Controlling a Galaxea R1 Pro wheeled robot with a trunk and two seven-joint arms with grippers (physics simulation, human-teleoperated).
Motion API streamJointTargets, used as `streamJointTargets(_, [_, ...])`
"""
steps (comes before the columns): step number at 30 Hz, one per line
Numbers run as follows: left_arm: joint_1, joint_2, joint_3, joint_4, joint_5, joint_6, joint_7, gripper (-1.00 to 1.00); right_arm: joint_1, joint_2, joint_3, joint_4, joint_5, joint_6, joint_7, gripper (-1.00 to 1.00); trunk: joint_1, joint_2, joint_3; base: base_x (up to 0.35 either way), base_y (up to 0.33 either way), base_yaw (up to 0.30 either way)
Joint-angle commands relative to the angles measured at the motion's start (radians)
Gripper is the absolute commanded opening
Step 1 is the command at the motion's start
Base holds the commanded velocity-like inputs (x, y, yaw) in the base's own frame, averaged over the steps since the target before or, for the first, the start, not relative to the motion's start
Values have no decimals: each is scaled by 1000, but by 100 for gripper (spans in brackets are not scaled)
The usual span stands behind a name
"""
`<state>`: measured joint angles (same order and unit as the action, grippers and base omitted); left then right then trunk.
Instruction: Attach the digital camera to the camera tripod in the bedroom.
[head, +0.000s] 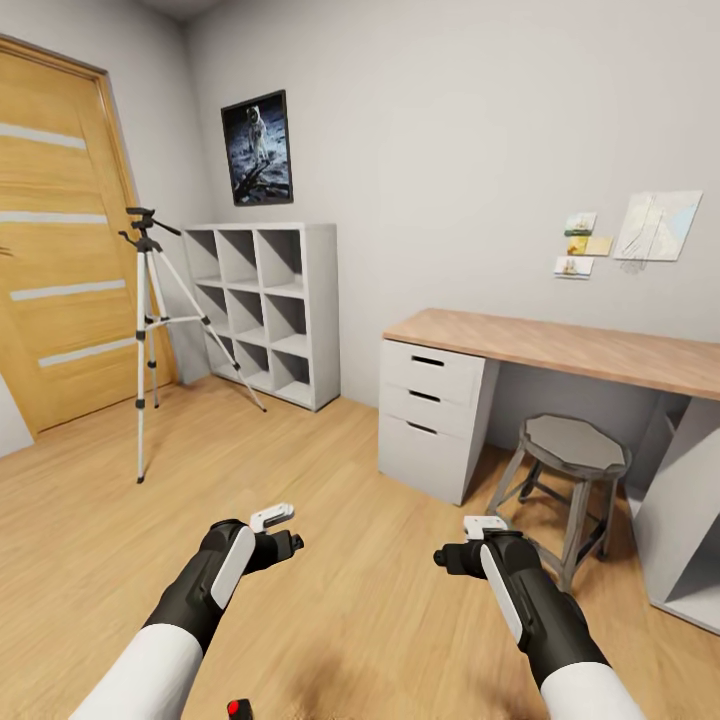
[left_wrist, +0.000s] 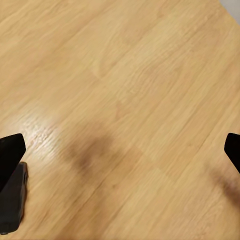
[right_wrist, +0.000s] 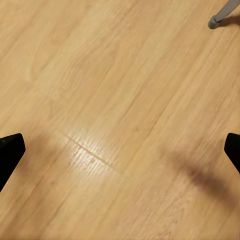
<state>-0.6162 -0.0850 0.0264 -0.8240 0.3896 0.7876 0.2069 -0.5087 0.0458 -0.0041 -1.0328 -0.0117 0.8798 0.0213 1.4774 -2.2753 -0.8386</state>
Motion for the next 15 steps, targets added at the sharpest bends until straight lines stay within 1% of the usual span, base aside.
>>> streamJointTargets(1, [0, -1, 3, -1, 11, 4, 8, 100, -1, 0, 0, -1, -1, 5, 2, 100, 4, -8, -4, 0, 0, 0])
streamJointTargets(15, [0, -1, 3, -1, 11, 4, 8, 100, -1, 1, 1, -1, -1, 5, 2, 100, 57, -106, -48, 0, 0, 0])
